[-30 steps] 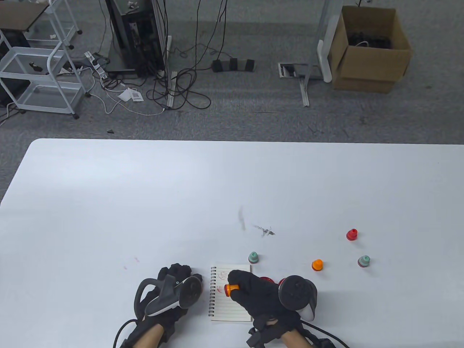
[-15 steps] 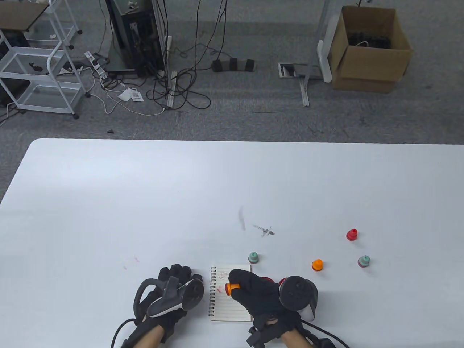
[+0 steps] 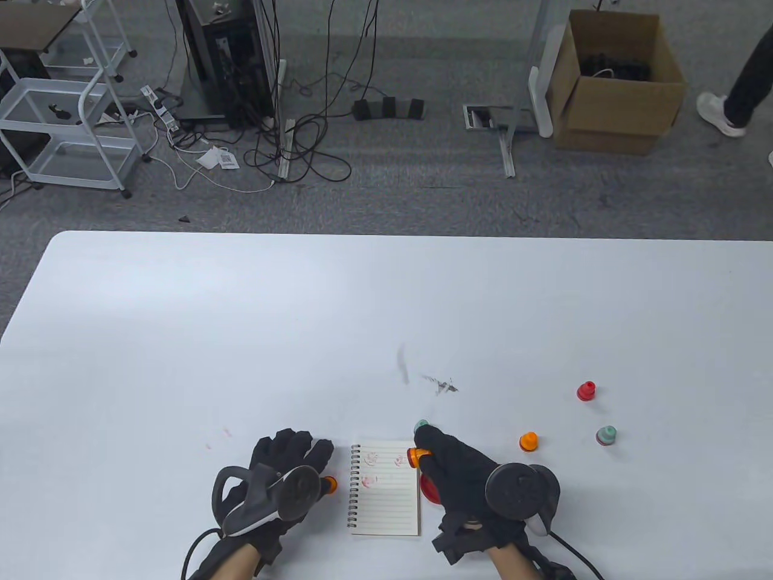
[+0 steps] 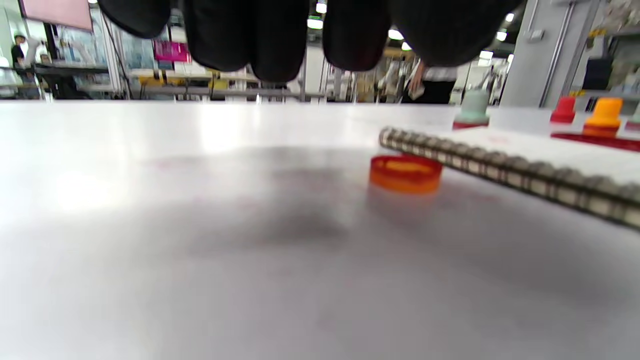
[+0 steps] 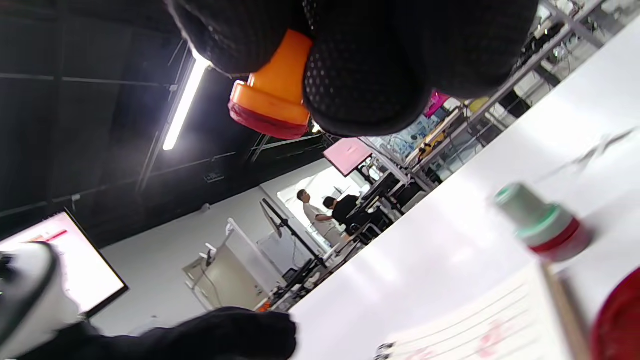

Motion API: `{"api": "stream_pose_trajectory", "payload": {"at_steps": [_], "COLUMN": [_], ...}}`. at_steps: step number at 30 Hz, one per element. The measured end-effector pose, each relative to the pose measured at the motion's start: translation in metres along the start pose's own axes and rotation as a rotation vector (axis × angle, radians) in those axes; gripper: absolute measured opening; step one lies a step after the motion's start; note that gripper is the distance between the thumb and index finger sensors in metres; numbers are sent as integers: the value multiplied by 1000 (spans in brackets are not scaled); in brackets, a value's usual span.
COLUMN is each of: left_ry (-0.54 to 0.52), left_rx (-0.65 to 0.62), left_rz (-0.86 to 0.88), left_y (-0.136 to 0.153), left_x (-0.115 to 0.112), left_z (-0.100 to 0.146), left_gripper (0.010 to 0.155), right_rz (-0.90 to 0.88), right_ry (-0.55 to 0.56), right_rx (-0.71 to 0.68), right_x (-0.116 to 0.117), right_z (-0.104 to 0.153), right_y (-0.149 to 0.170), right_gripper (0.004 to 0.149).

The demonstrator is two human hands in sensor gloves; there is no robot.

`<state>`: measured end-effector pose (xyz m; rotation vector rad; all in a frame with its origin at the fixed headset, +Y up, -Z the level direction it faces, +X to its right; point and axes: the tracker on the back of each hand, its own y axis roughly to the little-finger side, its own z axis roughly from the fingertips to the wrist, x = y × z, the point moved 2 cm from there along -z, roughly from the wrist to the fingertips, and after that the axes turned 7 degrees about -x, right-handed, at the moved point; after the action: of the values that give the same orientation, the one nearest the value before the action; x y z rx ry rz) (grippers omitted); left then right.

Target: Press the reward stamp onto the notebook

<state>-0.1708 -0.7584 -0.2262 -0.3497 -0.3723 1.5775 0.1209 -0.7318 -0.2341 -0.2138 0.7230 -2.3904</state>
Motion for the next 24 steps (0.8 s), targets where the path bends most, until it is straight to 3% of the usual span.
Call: {"api": "stream_pose_trajectory", "payload": {"at_steps": [5,17,24], "left_ry": [-64,-65,-54], "left_rx": [-28,-64,-65], "left_rz": [-6,-26,-24], "left_y": [-1,-11,-10], "left_x": [9,16,15], "left_z": [4,7,7], "left_gripper": [66,65,64], "right_rz": [106,432,518], "right_ry": [-35,-287,-438], "right_rx": [-6,-41,0], "right_x": [-1,16,32], "right_z": [-1,-3,-2], "right_y": [3,0,10], "right_gripper": [52,50,48]}}
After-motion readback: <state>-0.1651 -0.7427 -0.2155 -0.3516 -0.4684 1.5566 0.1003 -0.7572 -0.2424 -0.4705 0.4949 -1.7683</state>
